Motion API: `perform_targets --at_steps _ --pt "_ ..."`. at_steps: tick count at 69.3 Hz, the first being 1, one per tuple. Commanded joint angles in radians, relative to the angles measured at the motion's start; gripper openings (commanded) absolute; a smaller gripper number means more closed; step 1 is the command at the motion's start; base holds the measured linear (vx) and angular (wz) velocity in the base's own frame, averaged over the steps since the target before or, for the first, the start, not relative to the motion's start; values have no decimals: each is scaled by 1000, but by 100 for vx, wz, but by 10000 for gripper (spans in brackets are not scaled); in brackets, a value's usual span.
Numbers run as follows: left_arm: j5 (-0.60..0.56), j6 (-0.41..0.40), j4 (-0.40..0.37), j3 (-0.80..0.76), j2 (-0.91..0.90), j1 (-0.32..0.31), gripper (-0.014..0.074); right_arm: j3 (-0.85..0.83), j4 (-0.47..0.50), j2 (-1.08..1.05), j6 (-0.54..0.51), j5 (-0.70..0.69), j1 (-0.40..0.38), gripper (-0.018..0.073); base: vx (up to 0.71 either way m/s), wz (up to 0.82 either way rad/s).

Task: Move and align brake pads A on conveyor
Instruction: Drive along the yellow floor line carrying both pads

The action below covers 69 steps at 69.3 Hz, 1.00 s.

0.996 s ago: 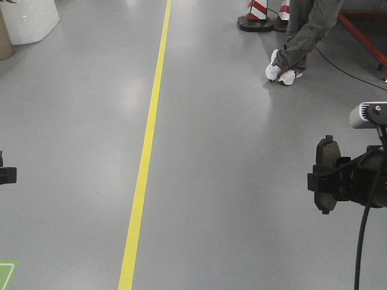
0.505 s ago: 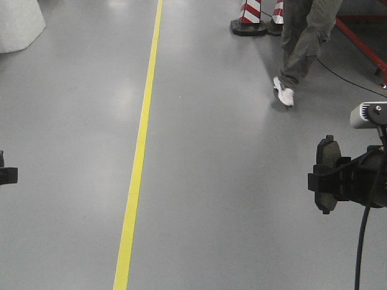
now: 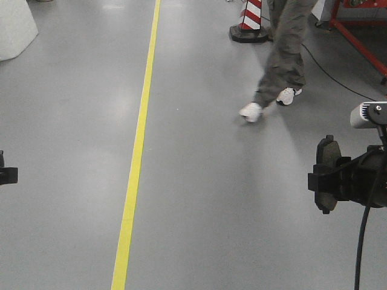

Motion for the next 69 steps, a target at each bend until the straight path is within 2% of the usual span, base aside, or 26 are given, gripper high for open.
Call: perform_targets --at_steps 1,69 --pt "-64 0 4 -27 -22 -3 108 -29 -3 -21 -5 -75 -3 60 36 -2" --pt "-63 0 4 -27 -22 -3 108 -29 -3 -21 -5 -75 -3 60 37 -3"
